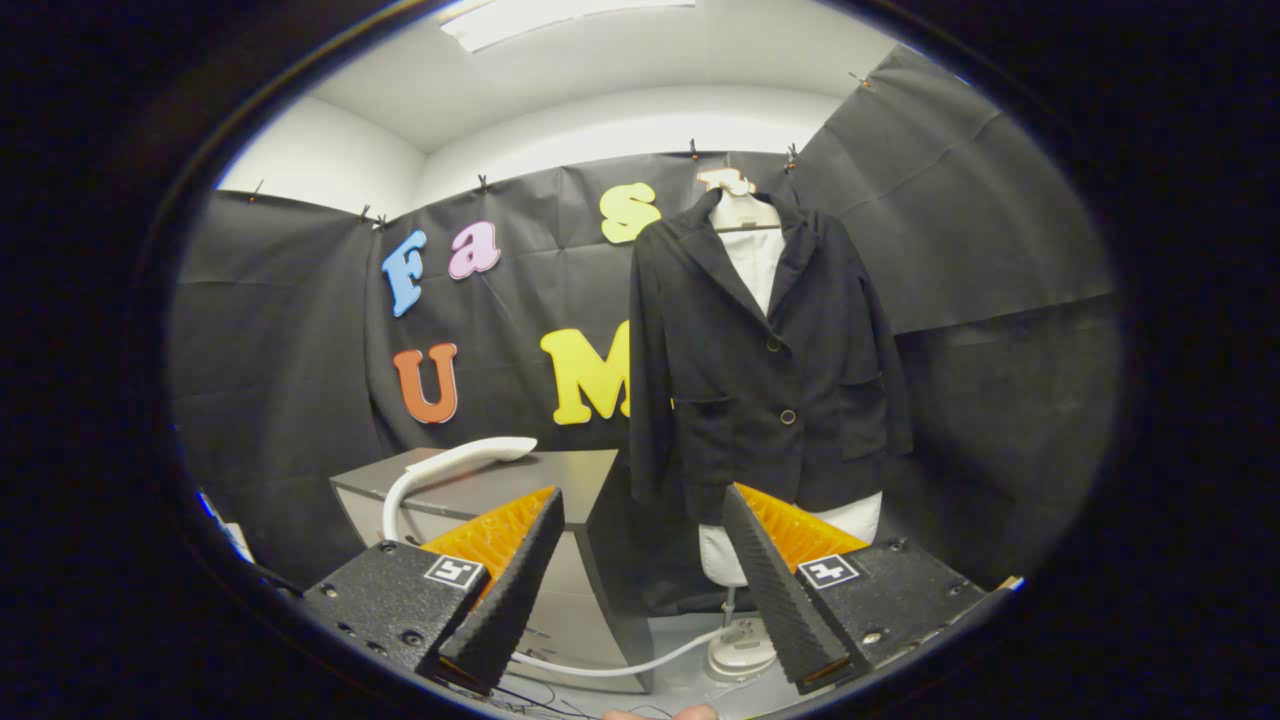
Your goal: Iron the clothes twice with a garment steamer, once on the left side and once on the right side.
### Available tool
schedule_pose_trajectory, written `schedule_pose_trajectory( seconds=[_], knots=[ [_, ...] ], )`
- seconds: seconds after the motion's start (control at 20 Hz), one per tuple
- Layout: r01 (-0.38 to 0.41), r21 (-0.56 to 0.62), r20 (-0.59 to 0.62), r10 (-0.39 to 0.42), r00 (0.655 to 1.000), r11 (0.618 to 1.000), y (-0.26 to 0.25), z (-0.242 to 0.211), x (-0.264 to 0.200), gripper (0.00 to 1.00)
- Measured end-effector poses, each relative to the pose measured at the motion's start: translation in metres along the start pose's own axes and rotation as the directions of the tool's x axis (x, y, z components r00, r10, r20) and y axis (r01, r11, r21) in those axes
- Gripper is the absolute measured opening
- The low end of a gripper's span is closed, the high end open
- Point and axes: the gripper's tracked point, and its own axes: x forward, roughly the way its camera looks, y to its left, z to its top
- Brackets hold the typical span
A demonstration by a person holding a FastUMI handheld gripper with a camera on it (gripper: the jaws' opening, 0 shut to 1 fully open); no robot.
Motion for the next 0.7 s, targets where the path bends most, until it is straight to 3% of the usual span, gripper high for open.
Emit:
schedule_pose_trajectory(
  seconds=[0.35, 0.7],
  knots=[
    [-0.013, 0.008, -0.037, 0.014, 0.999, 1.000, 0.026, -0.002, 0.012, 0.99],
    [-0.067, -0.014, -0.042, 0.067, 0.997, 0.998, 0.123, 0.014, 0.053, 0.99]
  ],
)
